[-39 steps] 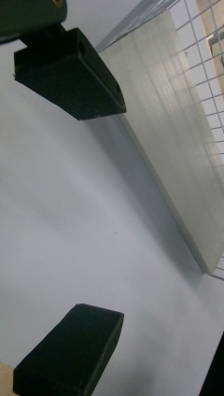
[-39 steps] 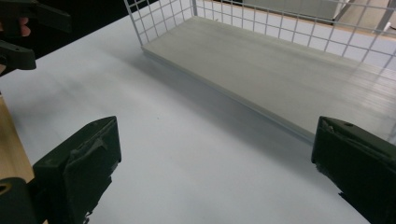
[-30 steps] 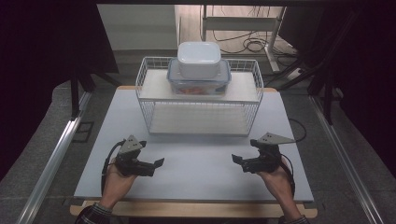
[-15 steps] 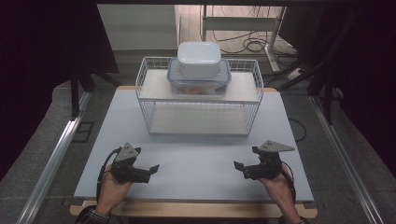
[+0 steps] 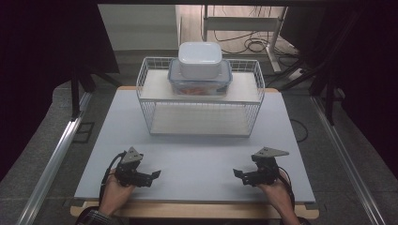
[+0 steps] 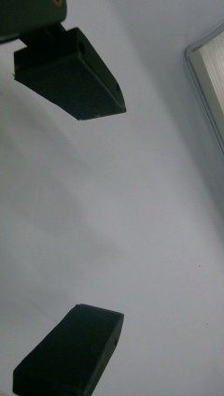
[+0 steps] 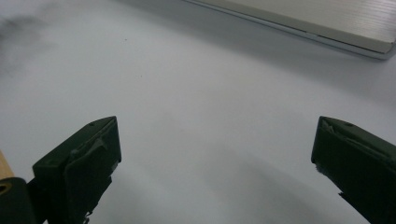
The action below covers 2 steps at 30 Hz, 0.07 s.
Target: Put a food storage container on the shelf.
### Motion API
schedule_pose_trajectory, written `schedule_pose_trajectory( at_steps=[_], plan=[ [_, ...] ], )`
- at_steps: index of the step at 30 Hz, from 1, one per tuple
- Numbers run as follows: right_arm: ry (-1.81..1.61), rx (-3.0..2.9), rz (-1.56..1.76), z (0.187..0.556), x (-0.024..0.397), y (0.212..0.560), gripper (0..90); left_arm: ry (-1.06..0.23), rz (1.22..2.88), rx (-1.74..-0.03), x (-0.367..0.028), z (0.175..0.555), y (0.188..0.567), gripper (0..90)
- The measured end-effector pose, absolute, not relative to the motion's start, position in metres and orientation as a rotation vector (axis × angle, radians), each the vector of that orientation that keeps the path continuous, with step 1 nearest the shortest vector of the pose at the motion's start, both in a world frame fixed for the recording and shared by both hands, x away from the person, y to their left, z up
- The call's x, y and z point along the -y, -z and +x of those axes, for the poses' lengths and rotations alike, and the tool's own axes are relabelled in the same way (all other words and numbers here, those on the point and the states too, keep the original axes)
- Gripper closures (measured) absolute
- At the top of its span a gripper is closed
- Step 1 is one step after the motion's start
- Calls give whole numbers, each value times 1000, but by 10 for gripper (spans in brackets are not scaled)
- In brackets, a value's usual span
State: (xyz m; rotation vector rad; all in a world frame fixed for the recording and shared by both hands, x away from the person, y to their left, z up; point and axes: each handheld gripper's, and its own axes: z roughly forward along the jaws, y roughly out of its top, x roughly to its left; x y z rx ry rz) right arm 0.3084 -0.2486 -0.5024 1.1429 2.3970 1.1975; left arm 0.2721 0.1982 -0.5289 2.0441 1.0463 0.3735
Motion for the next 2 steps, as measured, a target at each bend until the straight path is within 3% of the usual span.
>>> schedule_pose_trajectory(
  at_steps=[2],
  plan=[
    [-1185,-2401,1140,308,247,503,15,-375,2039,-1045,-197,272,528,30]
  ],
)
